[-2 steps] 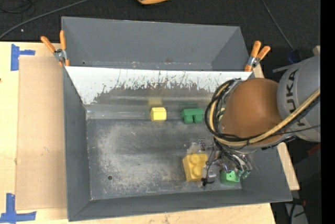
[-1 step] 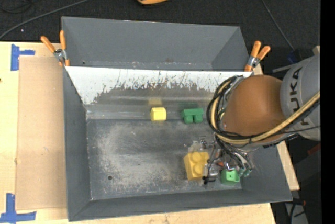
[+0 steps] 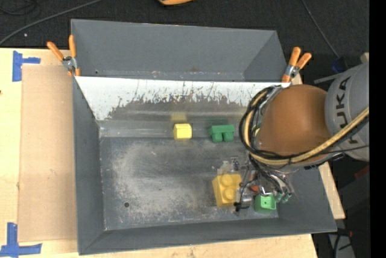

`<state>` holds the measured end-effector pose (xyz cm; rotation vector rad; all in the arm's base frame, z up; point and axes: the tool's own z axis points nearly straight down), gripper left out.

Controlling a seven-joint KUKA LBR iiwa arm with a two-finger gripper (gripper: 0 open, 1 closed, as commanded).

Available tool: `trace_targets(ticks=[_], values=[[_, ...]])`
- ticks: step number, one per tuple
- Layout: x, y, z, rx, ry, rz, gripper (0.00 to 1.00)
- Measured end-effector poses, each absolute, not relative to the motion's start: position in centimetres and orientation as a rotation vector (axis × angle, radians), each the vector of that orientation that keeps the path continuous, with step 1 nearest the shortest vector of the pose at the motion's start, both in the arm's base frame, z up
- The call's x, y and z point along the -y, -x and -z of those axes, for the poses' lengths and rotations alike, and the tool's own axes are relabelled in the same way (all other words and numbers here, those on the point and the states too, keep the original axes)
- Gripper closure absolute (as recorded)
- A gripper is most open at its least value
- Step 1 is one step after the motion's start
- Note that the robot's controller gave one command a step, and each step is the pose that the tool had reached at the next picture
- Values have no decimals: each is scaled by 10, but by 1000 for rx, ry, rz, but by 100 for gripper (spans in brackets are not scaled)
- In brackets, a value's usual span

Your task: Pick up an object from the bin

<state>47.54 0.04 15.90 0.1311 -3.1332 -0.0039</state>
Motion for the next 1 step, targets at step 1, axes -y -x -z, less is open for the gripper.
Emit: trace_targets(ticks=[1], values=[[-1,-475,-170,3133,-129,4,100]])
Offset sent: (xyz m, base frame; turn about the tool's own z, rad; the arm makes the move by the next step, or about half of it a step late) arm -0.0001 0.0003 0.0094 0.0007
